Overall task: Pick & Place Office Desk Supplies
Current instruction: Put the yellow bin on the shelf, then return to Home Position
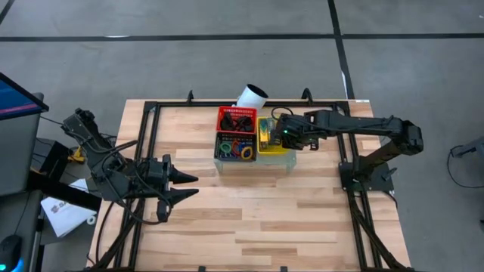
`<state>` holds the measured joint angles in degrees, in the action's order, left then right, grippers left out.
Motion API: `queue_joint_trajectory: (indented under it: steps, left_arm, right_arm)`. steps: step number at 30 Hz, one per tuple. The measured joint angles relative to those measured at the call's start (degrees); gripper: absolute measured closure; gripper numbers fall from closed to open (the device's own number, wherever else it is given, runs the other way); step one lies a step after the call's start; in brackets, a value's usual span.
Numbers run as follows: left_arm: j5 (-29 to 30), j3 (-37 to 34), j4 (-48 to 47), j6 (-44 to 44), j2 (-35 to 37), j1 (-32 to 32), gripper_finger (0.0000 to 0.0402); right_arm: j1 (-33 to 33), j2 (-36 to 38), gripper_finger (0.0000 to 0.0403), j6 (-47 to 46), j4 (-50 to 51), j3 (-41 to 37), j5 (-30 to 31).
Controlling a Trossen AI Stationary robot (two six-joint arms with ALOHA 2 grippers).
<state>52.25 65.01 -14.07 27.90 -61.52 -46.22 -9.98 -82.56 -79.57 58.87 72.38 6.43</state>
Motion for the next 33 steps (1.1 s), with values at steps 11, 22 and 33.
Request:
queue_joint_trajectory:
  steps: [11, 22, 33]
  left_arm:
    - [0.00, 0.00, -0.02, 0.00, 0.00, 0.00, 0.0238]
    - [-0.18, 0.00, -0.08, -0.95, 0.01, 0.00, 0.0238]
    - [-14.81, -1.55, -24.17, 10.25, 9.15, -4.07, 0.0238]
  right_arm:
    - [0.34, 1.58, 0.0334, -1.50, 0.29, 0.00, 2.94]
    - [9.93, 15.09, 0.0333, -2.81, 0.54, 0.00, 16.75]
    - [39.43, 22.52, 0.0333, -7.13, -0.81, 0.00, 33.95]
